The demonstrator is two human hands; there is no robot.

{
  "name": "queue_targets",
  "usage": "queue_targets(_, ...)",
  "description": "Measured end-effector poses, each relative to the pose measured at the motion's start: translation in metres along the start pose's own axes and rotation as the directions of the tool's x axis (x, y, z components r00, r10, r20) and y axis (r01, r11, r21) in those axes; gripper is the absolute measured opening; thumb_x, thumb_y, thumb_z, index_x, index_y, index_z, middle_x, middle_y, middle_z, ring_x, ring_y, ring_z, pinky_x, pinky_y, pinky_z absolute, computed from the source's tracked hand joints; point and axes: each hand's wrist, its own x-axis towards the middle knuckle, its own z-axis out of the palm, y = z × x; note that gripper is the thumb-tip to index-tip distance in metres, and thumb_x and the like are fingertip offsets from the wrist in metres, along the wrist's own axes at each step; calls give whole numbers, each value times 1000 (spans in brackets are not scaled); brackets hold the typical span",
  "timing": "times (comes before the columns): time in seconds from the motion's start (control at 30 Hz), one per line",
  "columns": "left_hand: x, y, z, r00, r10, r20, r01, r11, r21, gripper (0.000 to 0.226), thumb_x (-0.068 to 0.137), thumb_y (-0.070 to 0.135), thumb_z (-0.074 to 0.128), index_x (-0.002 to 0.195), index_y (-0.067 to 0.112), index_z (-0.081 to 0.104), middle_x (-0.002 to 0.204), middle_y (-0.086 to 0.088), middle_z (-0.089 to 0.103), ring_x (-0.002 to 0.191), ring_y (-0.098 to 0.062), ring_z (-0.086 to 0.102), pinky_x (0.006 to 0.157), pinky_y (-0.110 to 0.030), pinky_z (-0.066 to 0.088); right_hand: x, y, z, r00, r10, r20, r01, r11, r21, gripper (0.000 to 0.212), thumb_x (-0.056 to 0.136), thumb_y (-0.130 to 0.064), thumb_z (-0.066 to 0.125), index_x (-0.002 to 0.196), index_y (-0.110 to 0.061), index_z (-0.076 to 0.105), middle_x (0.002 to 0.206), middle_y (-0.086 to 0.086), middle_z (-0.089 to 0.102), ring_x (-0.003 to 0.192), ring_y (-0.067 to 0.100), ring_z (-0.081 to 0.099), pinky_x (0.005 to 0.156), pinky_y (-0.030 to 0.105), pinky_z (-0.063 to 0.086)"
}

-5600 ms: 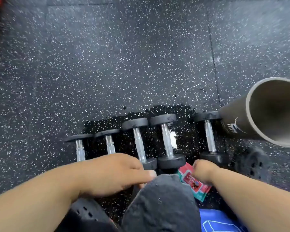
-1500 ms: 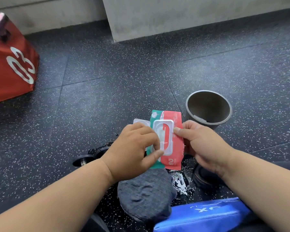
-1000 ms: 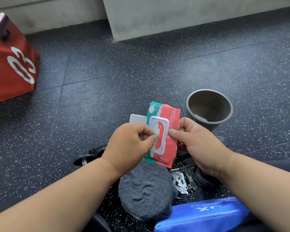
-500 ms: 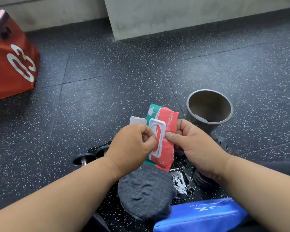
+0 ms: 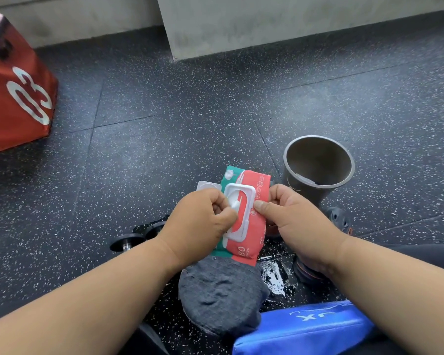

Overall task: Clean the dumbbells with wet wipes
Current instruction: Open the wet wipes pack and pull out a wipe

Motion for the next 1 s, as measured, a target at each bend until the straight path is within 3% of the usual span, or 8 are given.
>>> queue_targets(0.07,-1,1,0,1000,2,1,-2,1000,4,21,87,15,71,68,20,63,56,15,60,53,-3,48,54,-23,42,-1,0,1,1000,3,13,-3,999,45,4,105,-14,63,106,-12,59,88,8,76,72,18,71,62,34,61)
queue_targets(0.13,-2,4,1,1000,13,5,-13,1000,12,21,86,14,71,68,21,63,56,16,60,53,-2,48,55,-20,41,-2,-2,4,1000,15,19,-16,996,90,21,101,-22,69,115,-10,59,97,10,79,81,23,75,67,38,63)
queue_targets(0.27,-6,8,5,999,26,28,-26,1000,9,19,85,17,70,67,20,63,55,17,59,52,-2,48,54,-18,39,-1,1,5,1000,0,5,-1,997,71,23,101,-16,70,124,-12,67,108,12,82,101,35,79,91,54,64)
queue_targets(0.47,-4,6,4,1000,4,25,-5,999,51,20,85,17,70,68,21,62,55,19,58,53,-2,48,56,-21,38,-1,3,4,1000,3,-18,-2,999,52,18,102,-15,69,120,-11,70,103,10,83,92,27,80,84,46,66)
queue_targets(0.6,-2,3,3,1000,24,5,-25,993,116,15,85,30,75,74,23,67,67,15,69,61,-4,59,63,-27,49,0,5,3,1000,-4,-16,4,999,33,16,104,-13,67,119,-12,71,104,10,82,95,30,80,87,49,66)
queue_targets(0.83,0,1,2,996,69,49,-73,993,91,18,93,30,81,77,22,75,63,22,67,57,1,56,60,-18,44,1,7,0,1000,-19,-5,19,1000,4,17,103,-11,67,120,-12,71,104,7,83,94,24,80,79,36,65)
queue_targets(0.93,0,1,0,998,29,55,-29,1000,4,18,95,28,80,80,20,75,70,9,73,62,-7,63,65,-29,53,3,6,-2,1000,-31,0,31,999,-42,17,104,-15,68,120,-12,71,107,8,83,100,28,80,92,47,64)
queue_targets(1.0,-1,3,-2,995,-42,86,54,987,-151,17,98,22,78,82,16,75,74,2,75,65,-7,64,66,-25,54,3,5,-3,1000,-13,6,13,1000,-26,17,104,-15,67,120,-12,71,106,9,83,101,31,79,95,53,62)
